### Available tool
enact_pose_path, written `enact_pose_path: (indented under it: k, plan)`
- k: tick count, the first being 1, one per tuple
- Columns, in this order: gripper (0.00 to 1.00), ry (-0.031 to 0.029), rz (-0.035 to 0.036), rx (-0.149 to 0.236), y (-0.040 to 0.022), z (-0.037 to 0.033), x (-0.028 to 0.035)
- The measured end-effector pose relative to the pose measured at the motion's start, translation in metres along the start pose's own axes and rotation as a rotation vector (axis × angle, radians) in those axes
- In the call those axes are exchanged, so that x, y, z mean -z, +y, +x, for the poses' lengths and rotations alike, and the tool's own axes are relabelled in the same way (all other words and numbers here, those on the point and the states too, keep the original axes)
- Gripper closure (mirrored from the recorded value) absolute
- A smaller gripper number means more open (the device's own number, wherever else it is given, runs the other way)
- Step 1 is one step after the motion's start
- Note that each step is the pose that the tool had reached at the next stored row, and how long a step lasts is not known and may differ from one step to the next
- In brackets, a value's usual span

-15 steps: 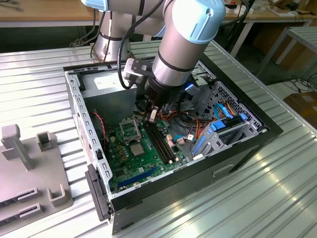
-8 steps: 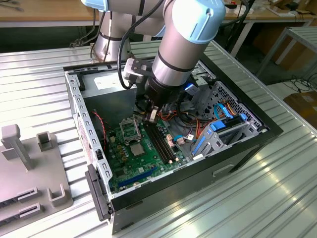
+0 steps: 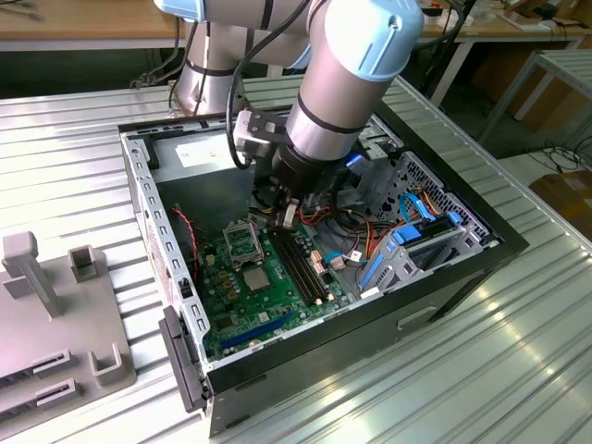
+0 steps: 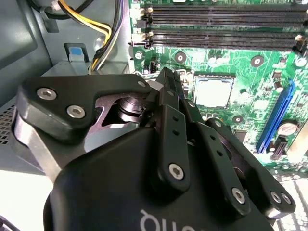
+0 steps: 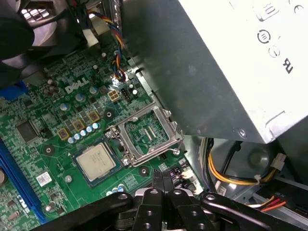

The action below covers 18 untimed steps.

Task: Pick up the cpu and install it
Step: 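Close the cpu cover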

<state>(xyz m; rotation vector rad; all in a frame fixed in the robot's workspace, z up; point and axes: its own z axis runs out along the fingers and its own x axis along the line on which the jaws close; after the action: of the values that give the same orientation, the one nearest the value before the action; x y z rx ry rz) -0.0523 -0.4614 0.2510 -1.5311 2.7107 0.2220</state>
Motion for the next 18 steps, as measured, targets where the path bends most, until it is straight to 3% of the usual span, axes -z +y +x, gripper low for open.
enact_pose_path:
  k: [5, 10, 11, 15, 18]
  plan:
    - [0.89, -0.0004, -0.0013, 0.006, -0.0027, -0.0083, -0.0018]
    - [0.89, -0.0149, -0.0107, 0.011, -0.0016, -0.0112, -0.0058]
    - [0.89, -0.0157, -0.0122, 0.018, -0.0015, -0.0116, -0.0071]
    - [0.89, -0.0083, -0.0187, 0.081, -0.0018, -0.0118, -0.012]
    - [0.89, -0.0106, -0.0208, 0.086, -0.0031, -0.0135, -0.0149]
